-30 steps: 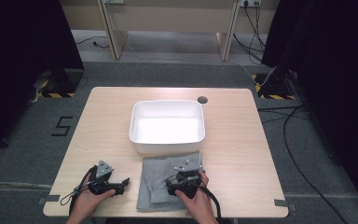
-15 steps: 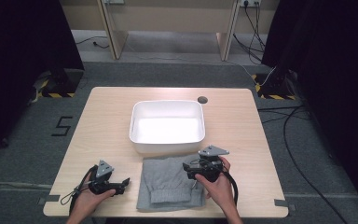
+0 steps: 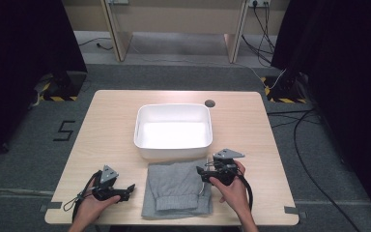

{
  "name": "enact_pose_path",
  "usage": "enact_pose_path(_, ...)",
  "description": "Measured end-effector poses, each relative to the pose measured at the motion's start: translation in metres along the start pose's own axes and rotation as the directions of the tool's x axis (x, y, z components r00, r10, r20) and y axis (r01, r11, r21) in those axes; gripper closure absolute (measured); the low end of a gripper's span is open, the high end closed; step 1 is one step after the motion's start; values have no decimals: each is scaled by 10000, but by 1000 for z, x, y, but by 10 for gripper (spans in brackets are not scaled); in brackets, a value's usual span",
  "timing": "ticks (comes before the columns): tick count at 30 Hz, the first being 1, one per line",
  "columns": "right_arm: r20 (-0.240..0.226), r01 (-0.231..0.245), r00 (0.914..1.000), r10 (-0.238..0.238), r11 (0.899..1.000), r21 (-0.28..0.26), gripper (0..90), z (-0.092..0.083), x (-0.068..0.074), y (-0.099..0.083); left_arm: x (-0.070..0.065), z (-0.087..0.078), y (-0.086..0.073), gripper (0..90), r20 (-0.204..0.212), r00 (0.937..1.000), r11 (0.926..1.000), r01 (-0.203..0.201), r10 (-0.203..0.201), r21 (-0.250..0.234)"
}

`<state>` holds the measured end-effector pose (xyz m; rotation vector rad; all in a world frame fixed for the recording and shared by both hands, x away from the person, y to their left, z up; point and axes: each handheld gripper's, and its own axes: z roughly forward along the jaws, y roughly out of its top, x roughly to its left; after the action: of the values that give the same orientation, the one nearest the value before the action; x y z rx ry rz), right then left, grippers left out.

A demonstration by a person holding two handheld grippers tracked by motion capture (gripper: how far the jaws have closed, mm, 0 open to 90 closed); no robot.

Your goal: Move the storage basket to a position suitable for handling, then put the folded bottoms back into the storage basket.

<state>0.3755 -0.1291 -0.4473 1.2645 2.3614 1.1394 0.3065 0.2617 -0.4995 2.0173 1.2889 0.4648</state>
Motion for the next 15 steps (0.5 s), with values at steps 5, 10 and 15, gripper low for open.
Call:
enact_pose_path(5,-16,9,10000,-9,10000,43,226,-1,0,-1,-1,-5,-1,165,223,9997,9999,82,-80,-108)
enact_pose_path(10,-86,20,10000,-20,10000,37,228,-1,-2,-2,-14,-18,-3,220,691,9976,9972,82,-31,-737)
enact_pose_path(15,-79,179,9998,-178,9998,121,232,3,-2,-2,-40,-30,-4,237,1644,9861,9935,-37,225,-1138)
